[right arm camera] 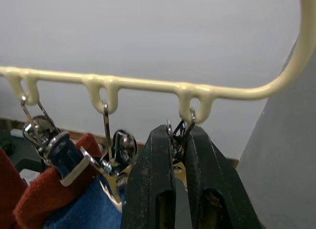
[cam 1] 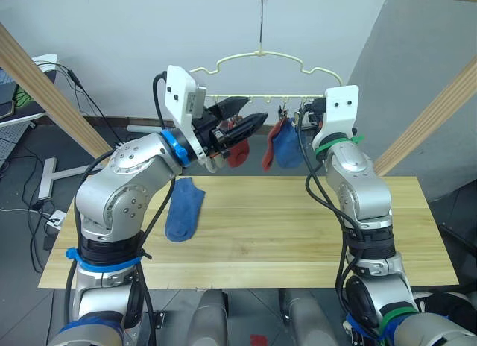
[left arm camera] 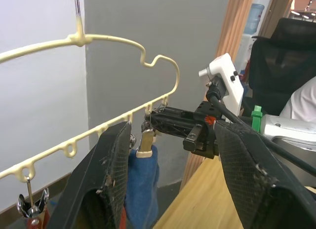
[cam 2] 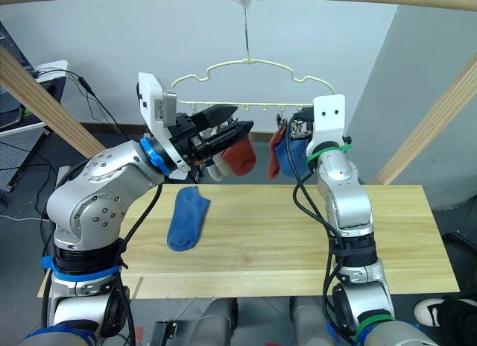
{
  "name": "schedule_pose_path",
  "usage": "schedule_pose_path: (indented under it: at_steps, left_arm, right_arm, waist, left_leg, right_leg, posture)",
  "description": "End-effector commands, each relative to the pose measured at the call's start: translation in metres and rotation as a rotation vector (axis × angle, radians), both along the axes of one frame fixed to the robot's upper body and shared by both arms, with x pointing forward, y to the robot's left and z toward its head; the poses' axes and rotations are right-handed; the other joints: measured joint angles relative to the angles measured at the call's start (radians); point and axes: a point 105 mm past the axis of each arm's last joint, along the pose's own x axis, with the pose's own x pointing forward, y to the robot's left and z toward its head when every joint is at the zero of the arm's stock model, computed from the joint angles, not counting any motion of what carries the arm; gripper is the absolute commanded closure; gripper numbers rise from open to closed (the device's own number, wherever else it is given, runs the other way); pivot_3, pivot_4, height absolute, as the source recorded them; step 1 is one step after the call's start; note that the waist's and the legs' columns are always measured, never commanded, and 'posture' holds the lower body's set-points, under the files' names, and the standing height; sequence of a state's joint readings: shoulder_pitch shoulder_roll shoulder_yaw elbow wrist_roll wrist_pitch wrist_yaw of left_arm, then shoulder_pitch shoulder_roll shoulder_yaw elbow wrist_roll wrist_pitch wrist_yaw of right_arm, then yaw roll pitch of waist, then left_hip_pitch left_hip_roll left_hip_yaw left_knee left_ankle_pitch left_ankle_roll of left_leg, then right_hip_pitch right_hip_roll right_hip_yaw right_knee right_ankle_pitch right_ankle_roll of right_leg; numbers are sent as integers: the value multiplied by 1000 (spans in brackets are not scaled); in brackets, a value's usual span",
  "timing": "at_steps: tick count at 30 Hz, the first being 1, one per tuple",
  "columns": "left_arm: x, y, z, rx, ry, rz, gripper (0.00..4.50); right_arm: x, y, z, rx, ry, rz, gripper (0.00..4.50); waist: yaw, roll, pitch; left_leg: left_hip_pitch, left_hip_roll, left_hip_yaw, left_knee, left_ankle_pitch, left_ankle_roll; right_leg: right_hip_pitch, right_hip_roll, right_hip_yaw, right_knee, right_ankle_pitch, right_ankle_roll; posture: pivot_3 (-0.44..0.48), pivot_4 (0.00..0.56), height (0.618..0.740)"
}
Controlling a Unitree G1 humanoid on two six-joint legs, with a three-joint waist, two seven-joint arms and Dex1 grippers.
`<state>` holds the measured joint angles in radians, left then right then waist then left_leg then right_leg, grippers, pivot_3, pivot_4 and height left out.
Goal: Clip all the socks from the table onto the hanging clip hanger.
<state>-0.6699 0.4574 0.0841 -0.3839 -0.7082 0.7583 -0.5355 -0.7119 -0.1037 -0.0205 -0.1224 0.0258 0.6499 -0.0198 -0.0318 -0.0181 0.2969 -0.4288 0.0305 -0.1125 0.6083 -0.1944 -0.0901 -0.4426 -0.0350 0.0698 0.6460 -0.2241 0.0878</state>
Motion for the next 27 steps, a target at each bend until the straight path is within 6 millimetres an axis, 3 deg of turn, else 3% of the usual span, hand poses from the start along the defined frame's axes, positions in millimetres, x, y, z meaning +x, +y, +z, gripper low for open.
schedule_pose_path:
  at_steps: [1,6,9,13,19,23,25,27]
  left_arm:
    - [-11,0,-3,21,-6,-26,1731]
    - [-7,11,-41,83,81,30,1731]
    - [-6,18,-59,89,121,66,1184]
    - [-5,31,-84,103,171,131,38]
    - [2,89,-157,211,297,424,38]
    - [7,107,-177,245,311,519,38]
    - [20,127,-206,280,384,657,38]
    - [27,133,-222,284,420,718,38]
  right_arm:
    - [-9,-7,9,24,10,74,4473]
    - [-14,-27,13,18,149,223,4473]
    - [-16,-33,16,146,260,296,4500]
    - [-21,-37,22,227,341,347,4500]
    - [-27,-32,33,352,431,401,4500]
    - [-29,-32,33,326,441,401,4500]
    - [-29,-32,32,311,451,399,4500]
    - [-30,-33,31,296,459,397,4500]
  waist:
    - [0,0,0]
    - [0,0,1]
    - [1,0,1]
    - [0,0,1]
    - [-2,0,1]
    - [2,1,1]
    - [3,1,1]
    - [2,1,1]
  left_leg:
    - [0,0,0,0,0,0]
    - [0,0,0,0,0,0]
    - [0,0,0,0,0,0]
    - [0,0,0,0,0,0]
    - [-1,0,1,-1,0,1]
    - [-3,0,1,-1,0,1]
    - [-4,0,1,0,0,0]
    - [-3,-1,1,0,0,0]
  right_leg:
    - [0,0,0,0,0,0]
    - [0,0,0,0,0,0]
    - [0,0,0,0,-1,-2]
    - [0,0,0,0,-1,-3]
    - [-2,0,0,0,-1,-4]
    - [-4,0,0,0,-4,-7]
    - [-4,-1,0,0,-4,-7]
    - [-4,-1,0,0,-4,-7]
  posture:
    - [105,316,740]
    - [67,314,740]
    - [53,311,740]
    - [43,310,740]
    - [35,308,740]
    - [19,307,740]
    - [10,308,740]
    - [10,308,740]
